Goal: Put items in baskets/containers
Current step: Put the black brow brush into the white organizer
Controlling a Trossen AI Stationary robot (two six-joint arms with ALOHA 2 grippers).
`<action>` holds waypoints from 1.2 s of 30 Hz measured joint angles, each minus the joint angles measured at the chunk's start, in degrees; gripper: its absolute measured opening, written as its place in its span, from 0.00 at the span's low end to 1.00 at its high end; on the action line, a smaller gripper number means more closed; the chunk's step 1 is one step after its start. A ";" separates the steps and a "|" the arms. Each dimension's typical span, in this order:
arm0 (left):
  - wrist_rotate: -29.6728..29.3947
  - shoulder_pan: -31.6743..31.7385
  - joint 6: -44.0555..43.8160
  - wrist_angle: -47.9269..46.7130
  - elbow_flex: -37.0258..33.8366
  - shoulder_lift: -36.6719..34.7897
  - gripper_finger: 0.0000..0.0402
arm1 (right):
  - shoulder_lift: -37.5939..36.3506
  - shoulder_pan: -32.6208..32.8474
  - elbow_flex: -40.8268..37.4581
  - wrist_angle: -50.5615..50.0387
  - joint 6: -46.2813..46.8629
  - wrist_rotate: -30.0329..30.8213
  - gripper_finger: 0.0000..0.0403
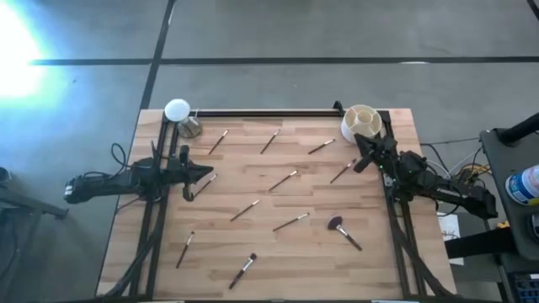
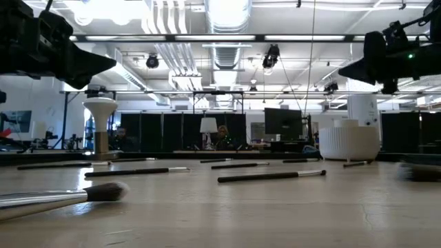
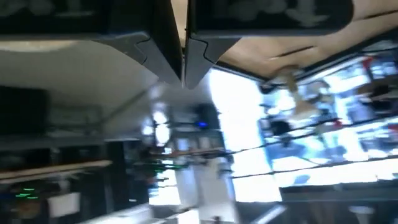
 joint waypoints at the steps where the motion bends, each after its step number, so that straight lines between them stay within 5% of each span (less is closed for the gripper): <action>1: 0.00 -0.01 0.00 0.00 0.02 0.00 0.00 | 0.67 0.00 0.36 0.12 0.06 -0.57 0.02; 9: 0.00 0.00 0.02 0.04 0.02 0.02 0.00 | 15.03 3.14 11.98 -3.74 -0.48 0.46 0.02; 19: -0.03 -0.02 -0.21 0.33 0.00 0.01 0.00 | 35.08 7.90 16.86 -3.62 10.56 7.06 0.02; 26: -0.07 0.01 -2.76 0.59 0.00 0.01 0.00 | 41.16 9.66 15.77 -7.88 27.50 10.82 0.02; 36: -0.11 0.01 -5.52 0.69 0.00 0.13 0.00 | 41.71 9.62 14.19 -27.66 57.91 9.81 0.06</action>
